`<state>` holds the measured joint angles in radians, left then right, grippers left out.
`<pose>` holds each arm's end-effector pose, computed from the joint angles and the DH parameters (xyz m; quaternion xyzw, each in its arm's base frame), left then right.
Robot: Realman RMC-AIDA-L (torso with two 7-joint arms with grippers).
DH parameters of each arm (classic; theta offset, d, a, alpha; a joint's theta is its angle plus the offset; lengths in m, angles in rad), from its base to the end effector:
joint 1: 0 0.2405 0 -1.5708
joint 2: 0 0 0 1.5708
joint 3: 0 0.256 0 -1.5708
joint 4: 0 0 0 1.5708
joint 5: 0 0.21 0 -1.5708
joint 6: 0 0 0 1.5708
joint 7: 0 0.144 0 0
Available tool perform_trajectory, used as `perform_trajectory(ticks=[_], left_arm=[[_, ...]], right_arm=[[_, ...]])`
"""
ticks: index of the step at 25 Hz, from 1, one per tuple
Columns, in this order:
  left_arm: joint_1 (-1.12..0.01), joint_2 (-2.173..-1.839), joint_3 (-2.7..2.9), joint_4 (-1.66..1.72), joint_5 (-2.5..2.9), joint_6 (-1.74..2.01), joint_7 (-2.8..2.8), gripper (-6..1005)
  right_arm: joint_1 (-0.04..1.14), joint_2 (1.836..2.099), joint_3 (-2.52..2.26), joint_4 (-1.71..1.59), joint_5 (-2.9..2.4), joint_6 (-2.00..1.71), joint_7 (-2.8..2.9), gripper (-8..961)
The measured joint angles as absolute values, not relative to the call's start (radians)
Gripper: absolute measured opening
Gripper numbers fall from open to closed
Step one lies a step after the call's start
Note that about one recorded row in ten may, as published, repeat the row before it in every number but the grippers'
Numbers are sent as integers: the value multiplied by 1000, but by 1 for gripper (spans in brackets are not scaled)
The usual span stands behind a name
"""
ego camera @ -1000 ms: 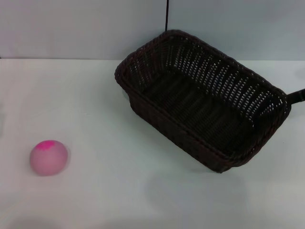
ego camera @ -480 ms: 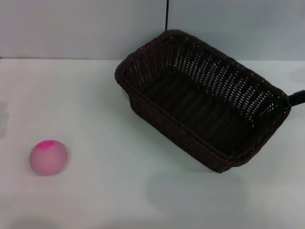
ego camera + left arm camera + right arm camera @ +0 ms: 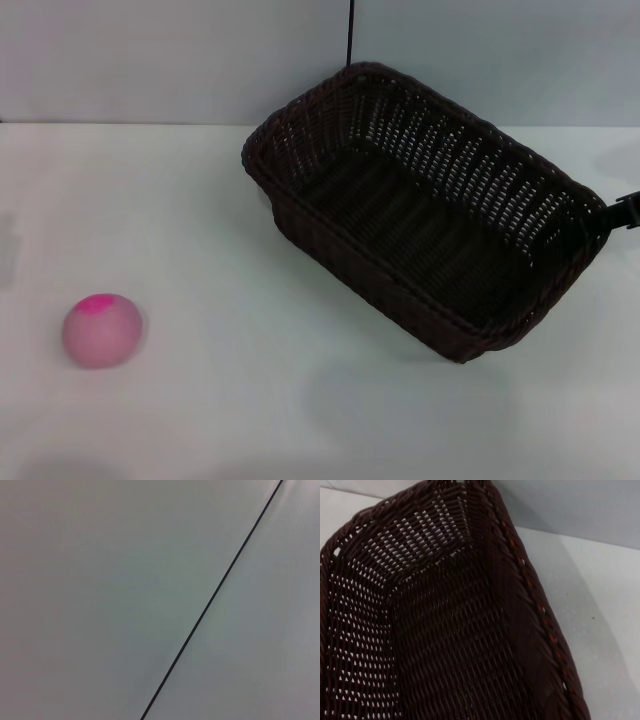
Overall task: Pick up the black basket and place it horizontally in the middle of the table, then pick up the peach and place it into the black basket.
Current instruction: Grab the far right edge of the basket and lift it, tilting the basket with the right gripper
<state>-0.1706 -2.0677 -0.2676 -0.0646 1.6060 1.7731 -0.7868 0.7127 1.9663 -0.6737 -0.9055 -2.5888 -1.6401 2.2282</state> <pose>-0.3642 0.2052 0.0511 -0.5060 -0.3016 -0.5661 0.5767 0.2651 0.3745 0.0729 -0.8711 0.4701 -0.0268 0.1394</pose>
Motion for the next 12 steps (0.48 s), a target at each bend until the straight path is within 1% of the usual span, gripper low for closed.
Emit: perform_trajectory(ticks=[3,9,12], left_arm=[[-171,-2068,-260,-65,1606,1770,-787,687],[-171,-2069,-255,-66,1606,1764,-787,687],[-169,-2069,-255,-66,1606,1764,-787,686]], right_arm=[[709,1968,-675,-905,-2586,-1637,2228,618],[700,1972,-667,-905,-2580,-1622,2224,421],[691,1973,-664,-905,-2558,-1620,2216,370]])
